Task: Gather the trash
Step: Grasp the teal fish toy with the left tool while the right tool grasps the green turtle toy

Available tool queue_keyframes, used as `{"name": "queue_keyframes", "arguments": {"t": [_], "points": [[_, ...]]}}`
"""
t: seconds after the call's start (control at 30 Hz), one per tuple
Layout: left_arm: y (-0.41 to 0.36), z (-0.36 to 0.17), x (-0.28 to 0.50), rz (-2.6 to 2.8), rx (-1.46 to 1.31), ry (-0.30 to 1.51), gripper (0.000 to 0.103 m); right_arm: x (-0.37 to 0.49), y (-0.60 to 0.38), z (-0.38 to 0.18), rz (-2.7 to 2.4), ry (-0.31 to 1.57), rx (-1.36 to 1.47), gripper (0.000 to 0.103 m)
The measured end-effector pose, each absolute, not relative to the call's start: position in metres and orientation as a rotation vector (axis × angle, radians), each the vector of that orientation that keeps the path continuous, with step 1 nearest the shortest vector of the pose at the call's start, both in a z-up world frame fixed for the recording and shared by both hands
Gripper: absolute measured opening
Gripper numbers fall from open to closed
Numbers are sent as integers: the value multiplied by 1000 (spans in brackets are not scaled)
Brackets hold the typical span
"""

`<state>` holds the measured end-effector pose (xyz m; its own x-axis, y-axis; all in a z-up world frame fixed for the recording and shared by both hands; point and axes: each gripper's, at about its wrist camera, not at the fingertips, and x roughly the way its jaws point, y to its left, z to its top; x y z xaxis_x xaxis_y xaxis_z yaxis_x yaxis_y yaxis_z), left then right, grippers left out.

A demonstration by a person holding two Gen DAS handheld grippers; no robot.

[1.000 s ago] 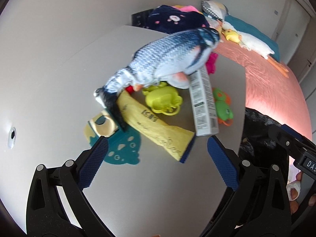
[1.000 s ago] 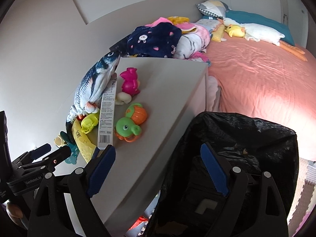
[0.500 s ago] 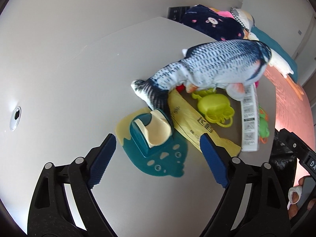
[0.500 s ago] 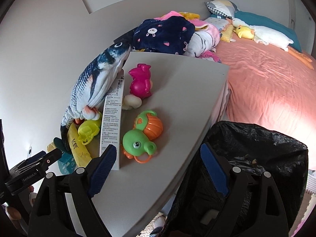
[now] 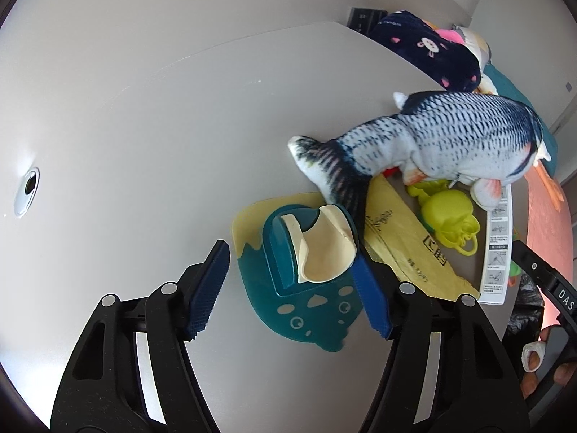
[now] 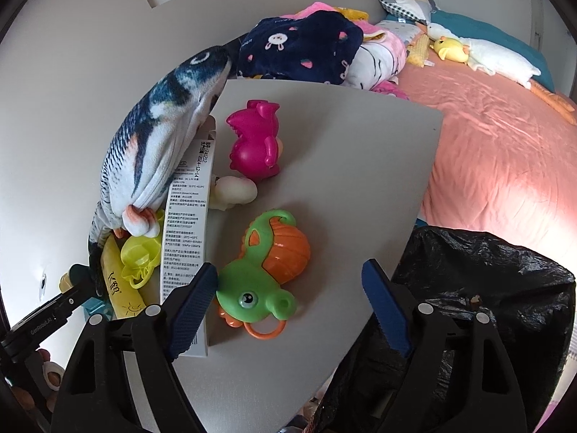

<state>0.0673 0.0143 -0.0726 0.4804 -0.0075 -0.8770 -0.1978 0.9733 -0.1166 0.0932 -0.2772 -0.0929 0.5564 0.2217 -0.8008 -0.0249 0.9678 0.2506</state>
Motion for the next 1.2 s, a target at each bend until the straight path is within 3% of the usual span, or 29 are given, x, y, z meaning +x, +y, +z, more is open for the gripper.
{"name": "queue_keyframes", "arguments": {"t": [0.17,0.53,0.6,0.63,1.07,1.1,1.2], "points": [[26,-74,67,129,-236,1060,62,98,-269,-98,144,973,181,76],[31,-81,83,146,-197,1059,62,114,-263,-99,101,949,123,75],[31,-81,85,146,-189,1052,62,115,-261,-100,94,939,90,67],[31,-81,85,145,-185,1047,62,114,-260,-100,95,935,81,54],[36,-63,68,107,-173,983,56,92,-267,-84,151,926,147,53],[36,-60,66,91,-179,975,35,88,-269,-81,161,922,157,53],[36,-53,60,70,-197,965,35,77,-271,-73,183,906,174,53]]}}
